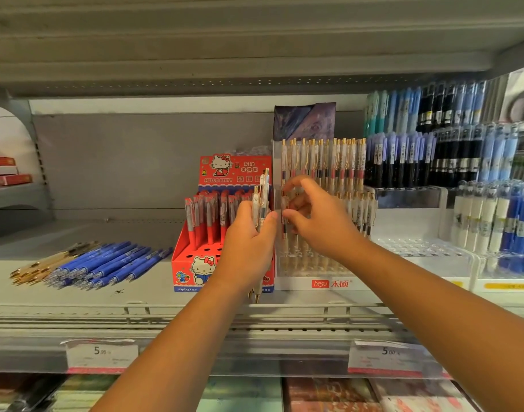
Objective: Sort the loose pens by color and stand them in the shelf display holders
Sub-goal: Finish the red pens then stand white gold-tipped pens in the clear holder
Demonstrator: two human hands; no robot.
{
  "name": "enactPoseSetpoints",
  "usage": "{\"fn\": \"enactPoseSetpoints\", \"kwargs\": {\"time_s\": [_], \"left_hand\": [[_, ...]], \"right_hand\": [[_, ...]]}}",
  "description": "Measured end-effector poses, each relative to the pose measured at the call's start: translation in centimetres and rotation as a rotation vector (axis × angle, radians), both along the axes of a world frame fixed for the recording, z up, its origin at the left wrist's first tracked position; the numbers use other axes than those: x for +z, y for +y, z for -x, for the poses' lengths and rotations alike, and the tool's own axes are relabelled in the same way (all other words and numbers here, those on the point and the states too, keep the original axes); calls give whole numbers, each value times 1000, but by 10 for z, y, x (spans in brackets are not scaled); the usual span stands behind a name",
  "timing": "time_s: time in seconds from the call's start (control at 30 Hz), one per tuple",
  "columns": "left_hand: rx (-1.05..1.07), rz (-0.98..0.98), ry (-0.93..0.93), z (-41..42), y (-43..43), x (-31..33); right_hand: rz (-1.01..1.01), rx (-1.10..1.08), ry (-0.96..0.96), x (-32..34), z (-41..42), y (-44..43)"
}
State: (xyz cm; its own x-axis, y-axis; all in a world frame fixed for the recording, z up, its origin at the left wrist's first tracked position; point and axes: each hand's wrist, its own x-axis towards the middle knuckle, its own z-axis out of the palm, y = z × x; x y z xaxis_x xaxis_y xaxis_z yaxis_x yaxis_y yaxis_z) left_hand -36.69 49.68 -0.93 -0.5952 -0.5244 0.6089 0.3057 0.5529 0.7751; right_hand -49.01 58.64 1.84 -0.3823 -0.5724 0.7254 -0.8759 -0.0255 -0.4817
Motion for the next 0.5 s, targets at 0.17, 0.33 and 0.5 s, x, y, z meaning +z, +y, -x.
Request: {"fn": "enactPoseSetpoints", "kwargs": {"time_s": [0.17,0.33,0.5], "left_hand": [[9,11,10,-2,1,0],[13,47,9,-3,4,1],[19,50,-12,-3,4,1]], "right_hand": [[-38,3,-22,4,-1,-1],[-81,-41,-32,-6,1,3],[-91,-86,54,-7,-2,8]]}}
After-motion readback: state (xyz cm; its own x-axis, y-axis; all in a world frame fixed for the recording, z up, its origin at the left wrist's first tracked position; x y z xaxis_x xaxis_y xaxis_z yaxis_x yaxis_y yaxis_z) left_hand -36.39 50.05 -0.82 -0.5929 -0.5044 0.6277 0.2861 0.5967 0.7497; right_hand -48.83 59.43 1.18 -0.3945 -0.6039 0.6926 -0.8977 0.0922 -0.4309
